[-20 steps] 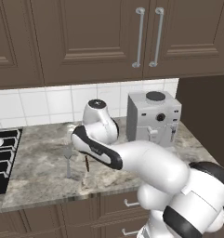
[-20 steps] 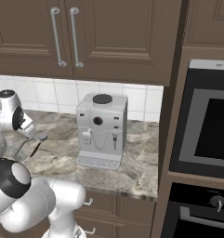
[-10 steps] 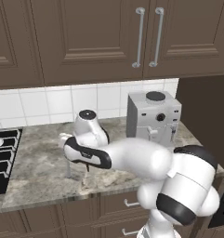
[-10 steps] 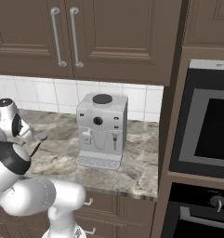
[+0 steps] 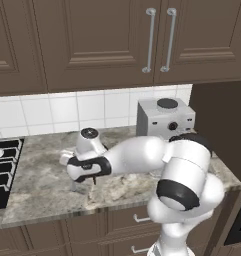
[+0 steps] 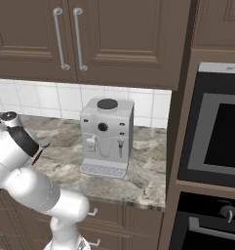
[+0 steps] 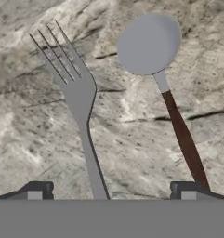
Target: Take the fork and place it on the left side of the plate. Then take the spoon and place it on the right side of the plate. Make sure they're directly next to the plate.
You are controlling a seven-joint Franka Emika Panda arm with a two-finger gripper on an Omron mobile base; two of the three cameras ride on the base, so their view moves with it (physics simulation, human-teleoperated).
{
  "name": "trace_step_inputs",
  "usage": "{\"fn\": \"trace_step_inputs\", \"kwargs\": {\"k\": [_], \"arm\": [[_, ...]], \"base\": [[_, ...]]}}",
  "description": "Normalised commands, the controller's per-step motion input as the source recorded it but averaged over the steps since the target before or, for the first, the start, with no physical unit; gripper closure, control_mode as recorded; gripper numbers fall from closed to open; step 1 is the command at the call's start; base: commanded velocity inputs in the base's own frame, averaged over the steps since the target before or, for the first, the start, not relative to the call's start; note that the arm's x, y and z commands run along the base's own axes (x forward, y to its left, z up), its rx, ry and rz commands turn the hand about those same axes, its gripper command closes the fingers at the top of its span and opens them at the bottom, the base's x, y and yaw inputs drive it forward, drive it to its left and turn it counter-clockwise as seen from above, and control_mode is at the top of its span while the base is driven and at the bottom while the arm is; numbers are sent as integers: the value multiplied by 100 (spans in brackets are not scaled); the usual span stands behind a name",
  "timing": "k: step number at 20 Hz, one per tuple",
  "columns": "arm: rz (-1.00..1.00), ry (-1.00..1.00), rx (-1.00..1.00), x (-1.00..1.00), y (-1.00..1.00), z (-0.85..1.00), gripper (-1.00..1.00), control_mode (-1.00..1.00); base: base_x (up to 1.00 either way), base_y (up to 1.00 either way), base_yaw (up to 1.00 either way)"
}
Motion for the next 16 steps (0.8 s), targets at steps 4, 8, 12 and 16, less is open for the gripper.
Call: {"fn": "trace_step_inputs", "kwargs": {"k": [4,8,12,16], "arm": [[2,4,0,24,23,-23,-100,-100],[2,10,-1,18,21,-13,-100,-100],[2,15,-6,11,19,-16,-100,-100],[2,6,-19,9,16,-33,-100,-100]], "base": [[0,0,0],[0,0,0],[0,0,0],[0,0,0]]}}
